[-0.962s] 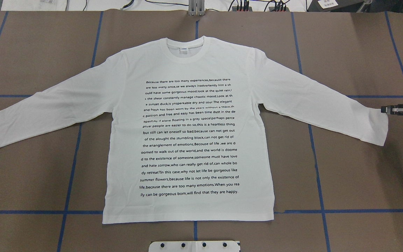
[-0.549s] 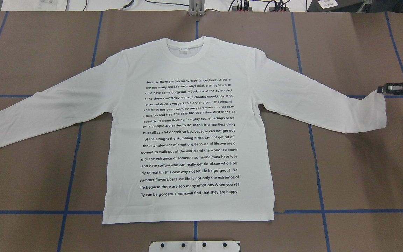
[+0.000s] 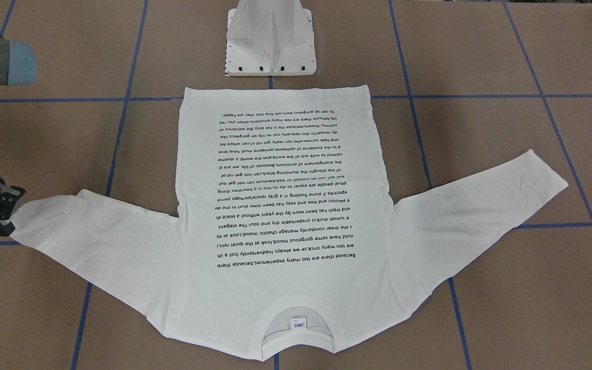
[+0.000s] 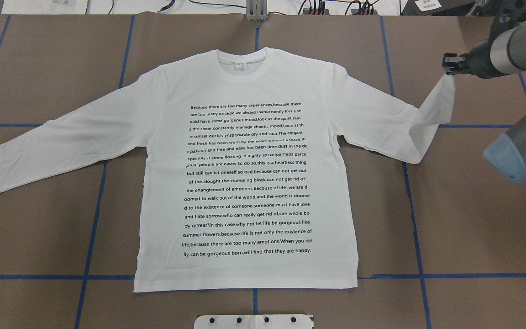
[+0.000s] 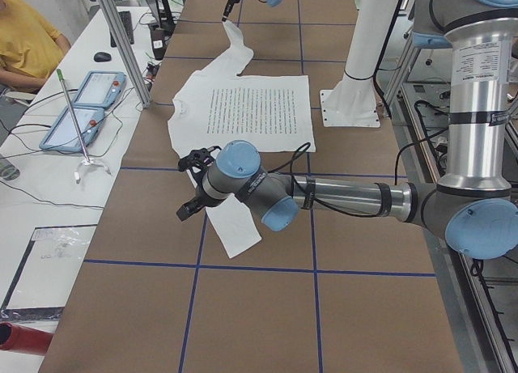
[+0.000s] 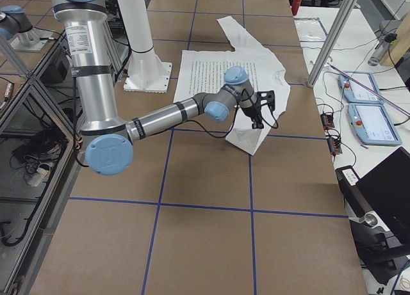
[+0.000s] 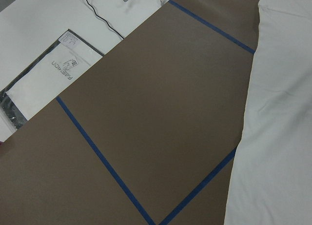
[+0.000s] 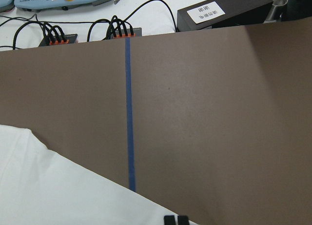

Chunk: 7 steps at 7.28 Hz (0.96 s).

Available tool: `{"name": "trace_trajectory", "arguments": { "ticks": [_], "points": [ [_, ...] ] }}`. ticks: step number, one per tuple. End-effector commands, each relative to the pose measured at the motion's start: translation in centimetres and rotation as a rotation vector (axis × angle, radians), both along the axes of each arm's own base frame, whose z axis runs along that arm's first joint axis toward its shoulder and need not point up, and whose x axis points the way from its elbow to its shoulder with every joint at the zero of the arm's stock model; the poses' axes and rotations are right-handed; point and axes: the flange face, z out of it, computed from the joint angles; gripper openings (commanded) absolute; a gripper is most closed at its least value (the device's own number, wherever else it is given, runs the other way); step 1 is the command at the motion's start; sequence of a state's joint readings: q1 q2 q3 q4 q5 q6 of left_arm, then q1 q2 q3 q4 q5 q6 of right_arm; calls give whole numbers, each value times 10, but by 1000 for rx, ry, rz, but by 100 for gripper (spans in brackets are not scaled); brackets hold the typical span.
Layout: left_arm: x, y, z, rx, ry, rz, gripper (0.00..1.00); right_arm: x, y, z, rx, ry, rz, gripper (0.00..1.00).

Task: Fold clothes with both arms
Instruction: 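Grasp the sleeve cuff nearest the right gripper with the right gripper, then carry the sleeve across the shirt body toward the left gripper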

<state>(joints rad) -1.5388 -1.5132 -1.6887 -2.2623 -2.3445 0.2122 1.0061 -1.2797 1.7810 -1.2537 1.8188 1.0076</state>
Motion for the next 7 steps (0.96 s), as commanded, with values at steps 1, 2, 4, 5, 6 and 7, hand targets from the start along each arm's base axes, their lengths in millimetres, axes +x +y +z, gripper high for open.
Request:
{"name": "trace_trajectory", "arguments": {
  "ticks": [1, 2, 4, 5, 6, 7],
  "points": [
    [0, 0, 1, -2, 1, -1, 100, -80, -14, -114, -41, 60, 67, 0],
    [0, 0, 1, -2, 1, -1, 100, -100, -18, -157, 15, 39, 88, 0],
    [0, 0, 1, -2, 1, -1, 100, -134, -13, -228, 84, -140, 125, 0],
    [-1, 1, 2, -3, 0, -3, 100, -163, -19, -254, 86, -206, 141, 0],
    [0, 3, 5, -10, 1, -2, 100, -204, -21, -284, 110, -191, 147, 0],
    [-1, 5, 7, -14, 0, -3, 100, -244, 4, -291, 145, -177, 182, 0]
  ]
}}
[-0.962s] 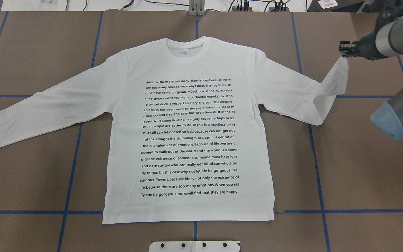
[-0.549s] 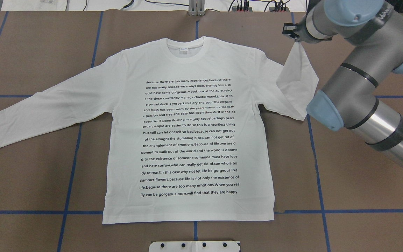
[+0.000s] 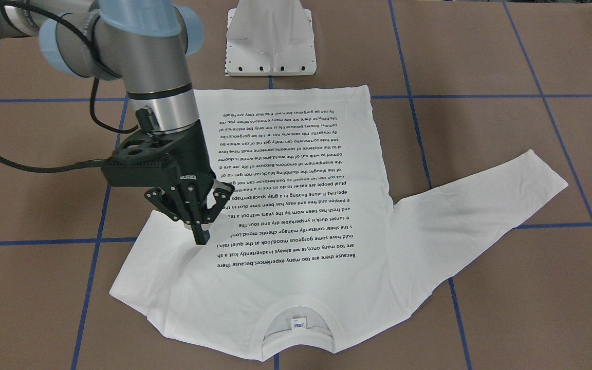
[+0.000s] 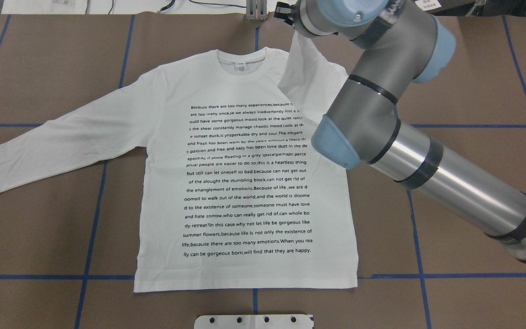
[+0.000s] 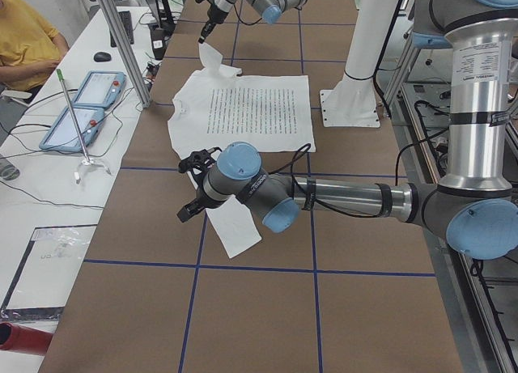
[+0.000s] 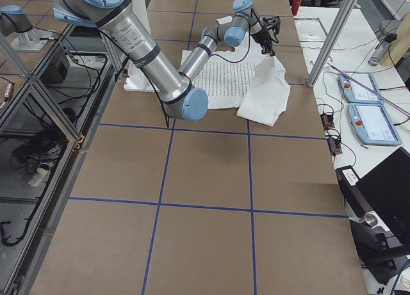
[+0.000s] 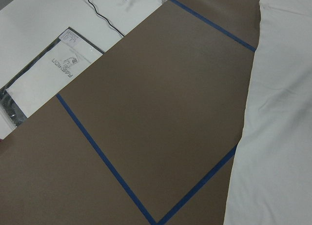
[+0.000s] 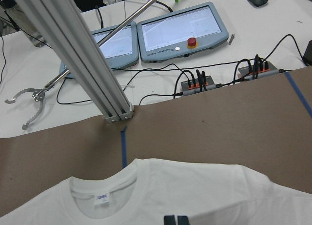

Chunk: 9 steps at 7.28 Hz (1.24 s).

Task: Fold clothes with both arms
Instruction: 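Carry the sleeve across the shirt body toward the left gripper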

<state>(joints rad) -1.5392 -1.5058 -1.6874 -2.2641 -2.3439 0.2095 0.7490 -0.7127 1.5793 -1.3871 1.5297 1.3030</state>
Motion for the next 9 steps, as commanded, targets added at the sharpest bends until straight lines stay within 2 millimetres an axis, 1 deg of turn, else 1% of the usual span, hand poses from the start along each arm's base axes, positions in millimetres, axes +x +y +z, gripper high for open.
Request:
{"name": "trace_trajectory", "arguments": {
  "ticks": [1, 2, 3, 4, 5, 6, 7, 8, 9],
  "points": [
    [-1, 4, 6, -13, -1, -2, 100, -79, 41, -37, 60, 6, 23, 0],
    [-1, 8, 13, -25, -1, -2, 100, -98, 47, -69, 76, -11, 5, 0],
    [-1, 9, 18, -34, -1, -2, 100, -125, 36, -116, 80, -17, -1, 0],
    [-1, 9, 21, -40, -2, -2, 100, -159, 31, -118, 98, -25, 0, 0],
    [-1, 8, 28, -54, -2, -2, 100, -183, 41, -108, 115, -20, 5, 0],
    [-1, 9, 30, -51, -2, -2, 100, -200, 54, -102, 117, -3, -3, 0],
    [-1, 9, 33, -50, -2, -2, 100, -211, 65, -100, 115, 2, -19, 0],
    [-2, 9, 35, -53, -3, -3, 100, -216, 70, -102, 116, 0, -28, 0],
    [-1, 9, 35, -54, -1, -3, 100, -221, 80, -108, 121, -6, -37, 0]
  ]
}}
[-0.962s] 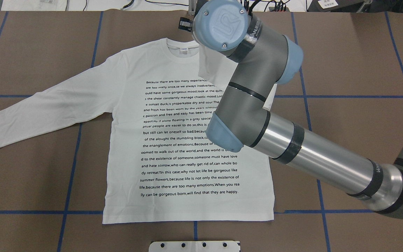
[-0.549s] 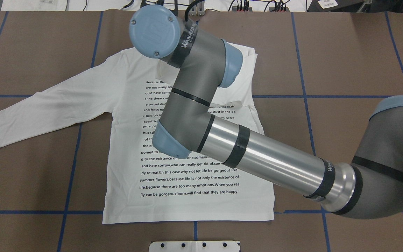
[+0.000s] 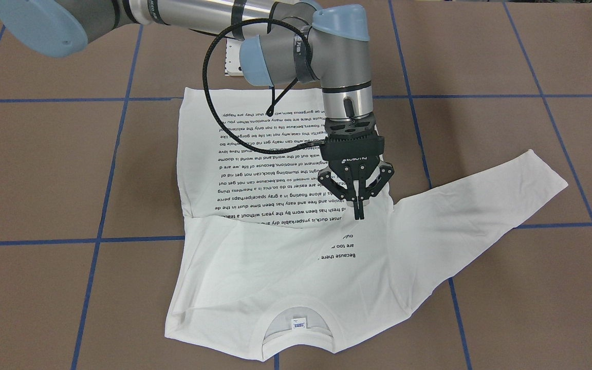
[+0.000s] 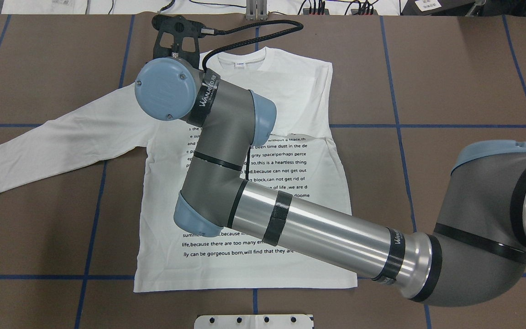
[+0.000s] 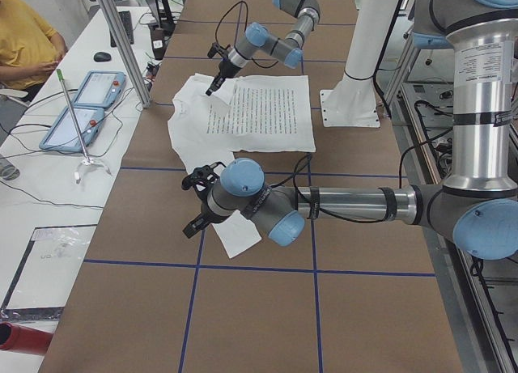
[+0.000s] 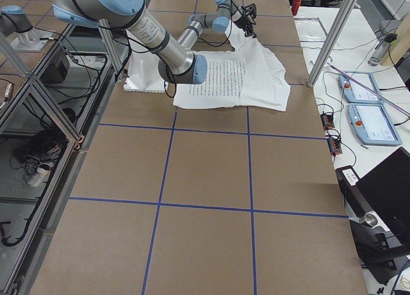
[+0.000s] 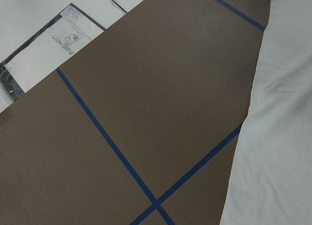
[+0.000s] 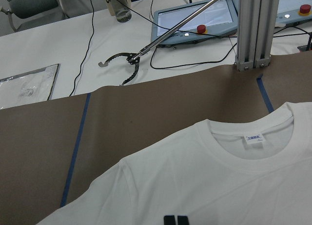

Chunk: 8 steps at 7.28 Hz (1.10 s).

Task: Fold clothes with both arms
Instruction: 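Carry the sleeve across the shirt body toward the left gripper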

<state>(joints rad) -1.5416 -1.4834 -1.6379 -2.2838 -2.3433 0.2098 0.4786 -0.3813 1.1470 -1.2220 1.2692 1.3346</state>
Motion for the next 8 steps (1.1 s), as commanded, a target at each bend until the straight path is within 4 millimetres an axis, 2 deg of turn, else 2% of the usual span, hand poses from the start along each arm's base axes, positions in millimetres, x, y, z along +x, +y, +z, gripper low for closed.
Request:
{"name": "trace_trajectory", "arguments": {
  "ticks": [1, 2, 4, 5, 6, 7, 8],
  "points": [
    [0, 0, 1, -2, 1, 0, 100, -10, 15, -7, -1, -14, -12, 79],
    [0, 0, 1, -2, 1, 0, 100, -13, 18, -8, -30, -44, 3, 100],
    [0, 0, 0, 0, 1, 0, 100, -9, 17, -17, -39, -60, 1, 100],
    [0, -1, 0, -2, 1, -3, 100, -4, 9, -12, -62, -30, 1, 100],
    [0, -4, -4, 8, 2, -3, 100, 19, -11, -9, -138, 10, -35, 100],
    [0, -8, -10, 34, 4, -5, 100, 49, -34, 5, -225, 47, -73, 100],
    [1, -8, -13, 61, 4, -2, 100, 86, -59, 34, -305, 114, -93, 100]
  ]
}}
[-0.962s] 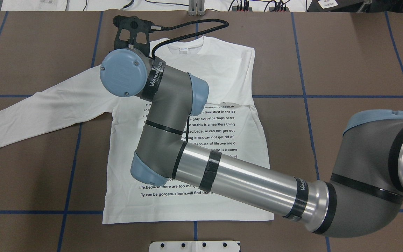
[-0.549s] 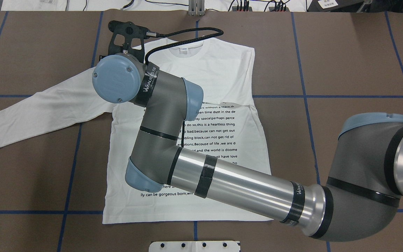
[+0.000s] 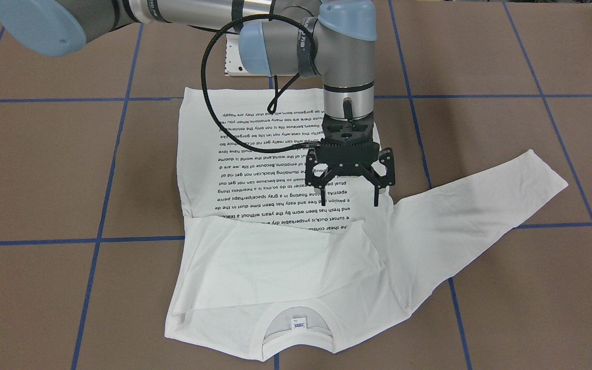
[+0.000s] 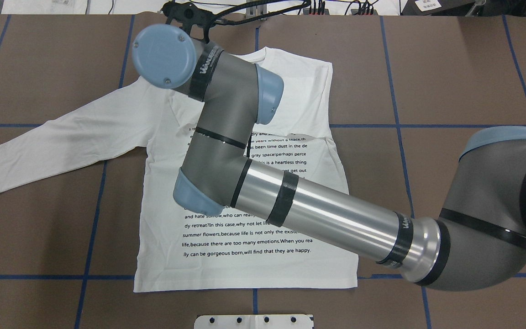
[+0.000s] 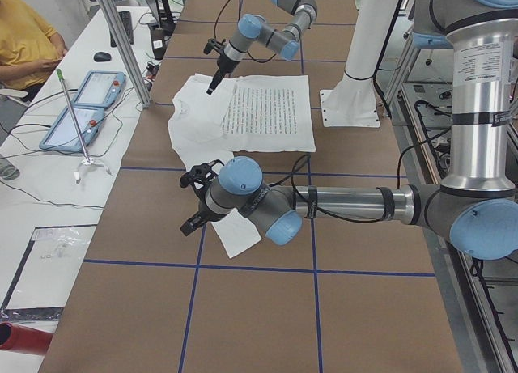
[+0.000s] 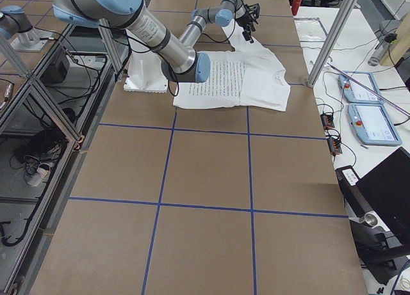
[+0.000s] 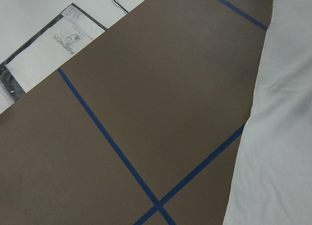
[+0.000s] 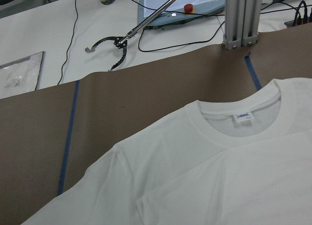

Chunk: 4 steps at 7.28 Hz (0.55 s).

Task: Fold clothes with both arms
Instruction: 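Release the sleeve and withdraw the right gripper away from the shirt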

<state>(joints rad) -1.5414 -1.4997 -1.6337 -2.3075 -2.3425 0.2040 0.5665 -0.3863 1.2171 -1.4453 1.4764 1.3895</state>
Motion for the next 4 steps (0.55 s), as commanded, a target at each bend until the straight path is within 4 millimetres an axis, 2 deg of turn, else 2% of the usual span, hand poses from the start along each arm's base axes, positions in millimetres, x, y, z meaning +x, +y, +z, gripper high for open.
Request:
{"name": "trace_trajectory", "arguments": {
  "ticks": [1, 2, 3, 4],
  "points": [
    [1, 0, -10, 10, 36, -39, 100, 95, -40, 64, -81, 141, -100, 100],
    [6, 2, -12, -22, 80, -71, 100, 172, -32, 124, -35, 142, -187, 100],
    [12, 7, -10, -62, 118, -94, 100, 263, -17, 164, 17, 124, -262, 100],
    [32, 20, -3, -111, 165, -99, 100, 334, -8, 200, 57, 131, -327, 100]
  ]
}}
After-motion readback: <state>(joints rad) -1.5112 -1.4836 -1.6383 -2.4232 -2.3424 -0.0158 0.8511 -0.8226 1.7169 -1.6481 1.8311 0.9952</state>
